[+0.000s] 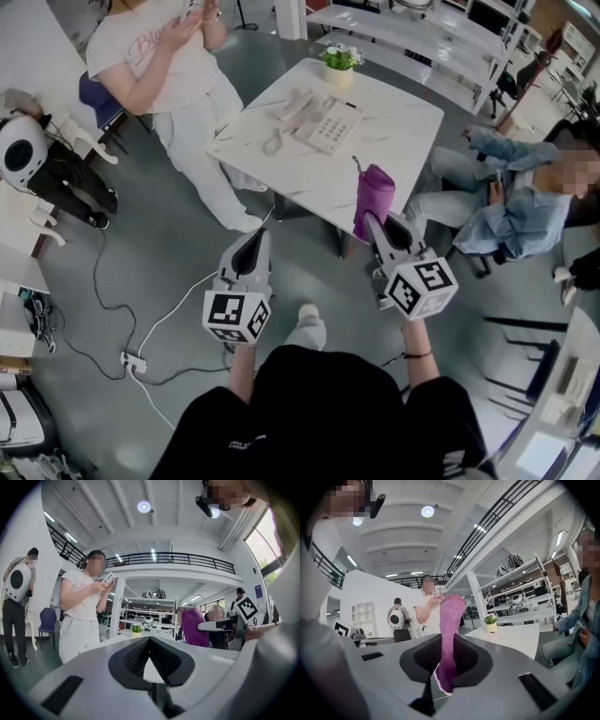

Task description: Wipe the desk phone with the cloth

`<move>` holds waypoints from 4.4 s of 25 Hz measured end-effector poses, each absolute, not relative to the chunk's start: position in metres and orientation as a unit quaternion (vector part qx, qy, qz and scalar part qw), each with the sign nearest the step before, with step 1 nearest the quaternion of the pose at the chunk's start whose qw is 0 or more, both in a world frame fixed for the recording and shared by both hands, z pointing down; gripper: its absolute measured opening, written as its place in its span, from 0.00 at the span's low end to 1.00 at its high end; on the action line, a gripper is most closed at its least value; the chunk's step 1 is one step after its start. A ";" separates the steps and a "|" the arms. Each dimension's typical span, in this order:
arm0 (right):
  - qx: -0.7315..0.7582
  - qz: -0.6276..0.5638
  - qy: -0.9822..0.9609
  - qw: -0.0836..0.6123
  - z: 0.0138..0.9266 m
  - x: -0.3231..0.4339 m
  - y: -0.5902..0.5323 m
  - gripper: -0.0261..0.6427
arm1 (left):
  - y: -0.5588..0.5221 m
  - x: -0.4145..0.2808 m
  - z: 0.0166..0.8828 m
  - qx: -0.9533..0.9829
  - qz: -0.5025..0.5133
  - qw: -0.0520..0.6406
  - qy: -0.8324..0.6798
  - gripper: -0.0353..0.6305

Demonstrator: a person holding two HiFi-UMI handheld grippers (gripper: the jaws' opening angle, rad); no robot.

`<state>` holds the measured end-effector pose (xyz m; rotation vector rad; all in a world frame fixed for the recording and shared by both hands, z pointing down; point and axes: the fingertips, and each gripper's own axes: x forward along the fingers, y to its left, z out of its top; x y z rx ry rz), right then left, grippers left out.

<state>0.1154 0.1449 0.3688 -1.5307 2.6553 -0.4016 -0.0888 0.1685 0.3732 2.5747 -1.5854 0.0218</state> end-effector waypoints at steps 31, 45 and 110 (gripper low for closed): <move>-0.513 -0.208 0.832 0.011 0.416 0.064 -0.035 0.10 | -0.016 -0.116 0.408 0.875 0.017 0.102 -0.472 0.05; -0.546 -0.225 0.807 -0.005 0.435 0.081 -0.147 0.10 | -0.138 -0.089 0.421 0.897 0.039 0.118 -0.424 0.05; -0.538 -0.103 0.701 -0.457 0.579 0.055 -0.314 0.10 | -0.299 -0.044 0.516 0.927 0.129 0.202 -0.288 0.05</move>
